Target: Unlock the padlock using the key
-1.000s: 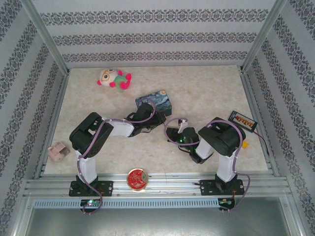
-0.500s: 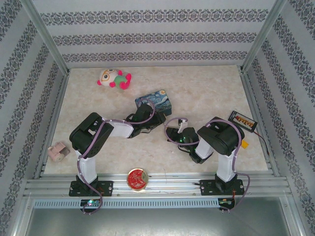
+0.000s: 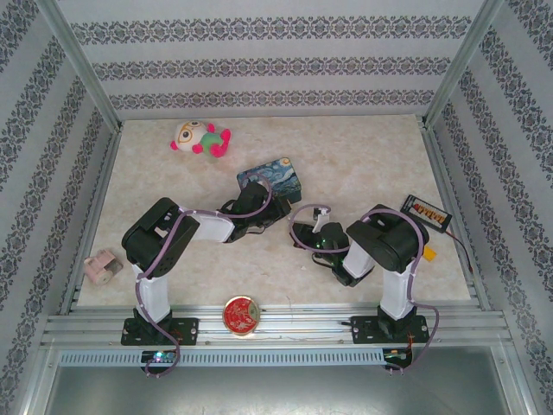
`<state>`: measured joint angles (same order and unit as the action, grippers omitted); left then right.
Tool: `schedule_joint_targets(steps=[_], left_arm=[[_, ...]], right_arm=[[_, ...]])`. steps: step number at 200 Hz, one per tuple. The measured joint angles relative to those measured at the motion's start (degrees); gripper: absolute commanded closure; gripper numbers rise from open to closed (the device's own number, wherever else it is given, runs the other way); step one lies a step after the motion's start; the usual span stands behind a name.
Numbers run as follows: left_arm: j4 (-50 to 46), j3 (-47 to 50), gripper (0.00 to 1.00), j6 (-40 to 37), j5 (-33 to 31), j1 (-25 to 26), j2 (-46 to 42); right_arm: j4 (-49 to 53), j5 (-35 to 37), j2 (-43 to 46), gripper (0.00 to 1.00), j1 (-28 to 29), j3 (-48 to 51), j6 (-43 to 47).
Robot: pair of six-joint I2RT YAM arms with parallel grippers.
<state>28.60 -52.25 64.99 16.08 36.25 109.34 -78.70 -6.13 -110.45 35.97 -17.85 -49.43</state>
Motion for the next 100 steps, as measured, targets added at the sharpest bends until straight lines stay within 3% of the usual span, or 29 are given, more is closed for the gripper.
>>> schedule_joint_targets(steps=[100], left_arm=[[-0.04, -0.04, 0.91, 0.04, -0.02, 0.00, 0.00]], right_arm=[[-0.04, -2.34, 0.00, 1.00, -1.31, 0.00, -1.57]])
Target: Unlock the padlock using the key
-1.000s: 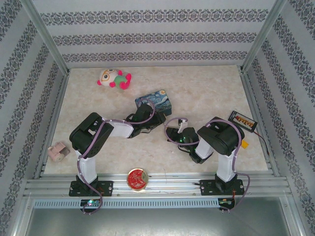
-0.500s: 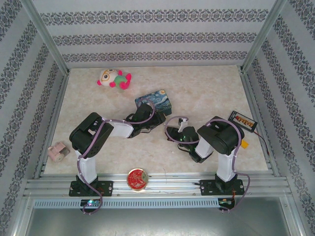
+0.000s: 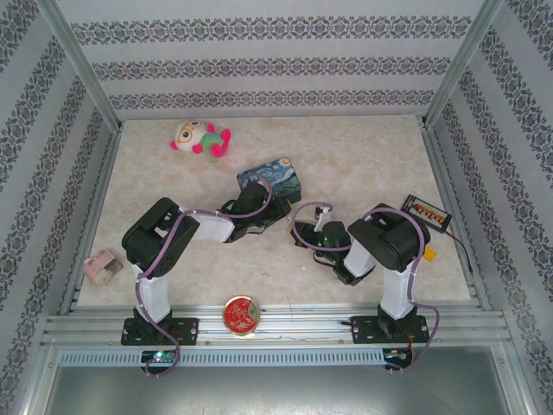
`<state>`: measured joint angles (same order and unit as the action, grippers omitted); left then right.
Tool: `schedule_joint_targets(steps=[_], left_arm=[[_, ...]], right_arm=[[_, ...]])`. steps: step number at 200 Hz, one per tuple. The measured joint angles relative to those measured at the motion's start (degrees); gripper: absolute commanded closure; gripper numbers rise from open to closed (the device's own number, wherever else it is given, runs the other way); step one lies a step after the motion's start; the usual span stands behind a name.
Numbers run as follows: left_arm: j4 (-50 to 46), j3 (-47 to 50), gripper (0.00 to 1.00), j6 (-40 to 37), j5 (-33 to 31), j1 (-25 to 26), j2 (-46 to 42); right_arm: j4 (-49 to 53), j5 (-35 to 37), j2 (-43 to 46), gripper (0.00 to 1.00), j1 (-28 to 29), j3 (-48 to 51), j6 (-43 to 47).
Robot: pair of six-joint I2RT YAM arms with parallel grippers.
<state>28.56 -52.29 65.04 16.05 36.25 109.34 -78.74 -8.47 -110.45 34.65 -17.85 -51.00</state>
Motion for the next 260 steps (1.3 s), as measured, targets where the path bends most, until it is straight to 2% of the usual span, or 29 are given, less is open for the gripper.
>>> schedule_joint_targets(steps=[104, 195, 260], left_arm=[[-0.15, -0.07, 0.91, 0.00, 0.04, 0.00, 0.00], [0.26, -0.20, 0.92, 1.25, 0.02, -0.87, 0.00], [0.50, -0.22, 0.92, 1.49, 0.26, -1.14, 0.00]], right_arm=[[0.04, -1.11, 0.00, 1.00, 0.42, -0.11, -2.29], [4.28, -15.06, 0.00, 1.00, -5.42, -3.85, -7.72], [5.99, -21.22, -0.09, 1.00, -7.67, -5.25, -9.86]])
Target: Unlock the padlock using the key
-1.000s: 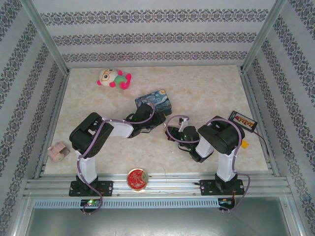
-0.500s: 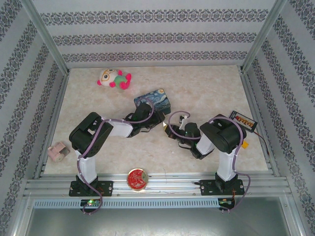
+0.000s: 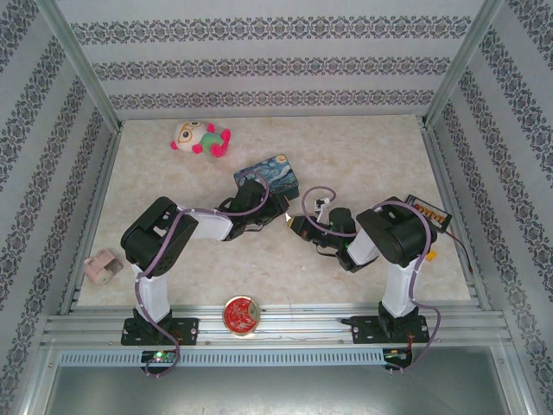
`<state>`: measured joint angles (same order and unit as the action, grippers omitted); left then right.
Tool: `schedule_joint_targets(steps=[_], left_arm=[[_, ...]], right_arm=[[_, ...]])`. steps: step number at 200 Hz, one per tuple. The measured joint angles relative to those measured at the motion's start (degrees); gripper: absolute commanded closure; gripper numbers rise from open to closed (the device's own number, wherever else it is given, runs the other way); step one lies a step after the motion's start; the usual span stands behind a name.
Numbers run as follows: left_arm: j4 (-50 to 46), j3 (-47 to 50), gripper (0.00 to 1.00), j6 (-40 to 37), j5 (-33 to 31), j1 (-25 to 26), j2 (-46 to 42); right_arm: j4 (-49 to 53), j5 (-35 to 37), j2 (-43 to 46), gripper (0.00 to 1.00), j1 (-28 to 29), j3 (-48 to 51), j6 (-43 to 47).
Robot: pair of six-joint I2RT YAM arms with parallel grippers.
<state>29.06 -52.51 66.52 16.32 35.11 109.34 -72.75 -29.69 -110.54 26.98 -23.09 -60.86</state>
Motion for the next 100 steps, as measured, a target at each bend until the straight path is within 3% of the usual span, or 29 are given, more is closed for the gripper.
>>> schedule_joint_targets(steps=[100], left_arm=[[0.31, 0.00, 0.95, 0.00, 0.90, 0.02, 0.00]], right_arm=[[1.09, -7.41, 0.15, 1.00, -3.15, -0.81, -3.82]])
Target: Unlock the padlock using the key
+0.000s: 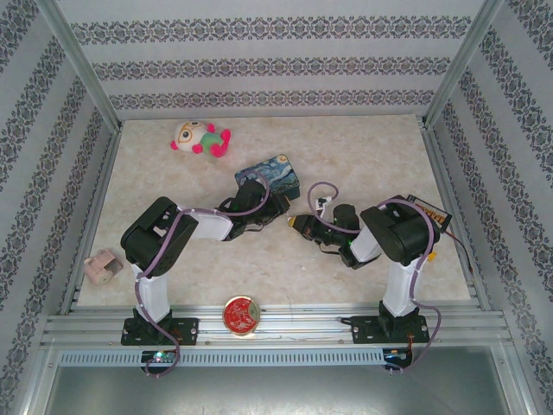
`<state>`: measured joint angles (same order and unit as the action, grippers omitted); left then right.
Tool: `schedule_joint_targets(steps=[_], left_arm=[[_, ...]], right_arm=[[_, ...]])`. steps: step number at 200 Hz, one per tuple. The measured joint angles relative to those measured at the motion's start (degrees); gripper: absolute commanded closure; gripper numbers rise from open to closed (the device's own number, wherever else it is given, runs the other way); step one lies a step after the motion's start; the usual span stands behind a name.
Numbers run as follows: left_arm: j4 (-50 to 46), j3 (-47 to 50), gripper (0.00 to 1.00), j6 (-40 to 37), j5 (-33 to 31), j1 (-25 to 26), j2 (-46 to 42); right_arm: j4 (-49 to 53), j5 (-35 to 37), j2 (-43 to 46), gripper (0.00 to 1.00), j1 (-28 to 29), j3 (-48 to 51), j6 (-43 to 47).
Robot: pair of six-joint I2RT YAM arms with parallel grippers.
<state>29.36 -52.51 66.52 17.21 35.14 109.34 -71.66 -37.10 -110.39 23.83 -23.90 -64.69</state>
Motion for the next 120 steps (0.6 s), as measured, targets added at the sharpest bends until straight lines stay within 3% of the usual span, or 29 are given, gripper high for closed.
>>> schedule_joint_targets(steps=[120], left_arm=[[0.48, 0.00, 0.96, 0.42, 0.85, 0.00, 0.00]], right_arm=[[0.33, -6.80, 1.07, 1.00, -1.25, -0.48, -1.64]])
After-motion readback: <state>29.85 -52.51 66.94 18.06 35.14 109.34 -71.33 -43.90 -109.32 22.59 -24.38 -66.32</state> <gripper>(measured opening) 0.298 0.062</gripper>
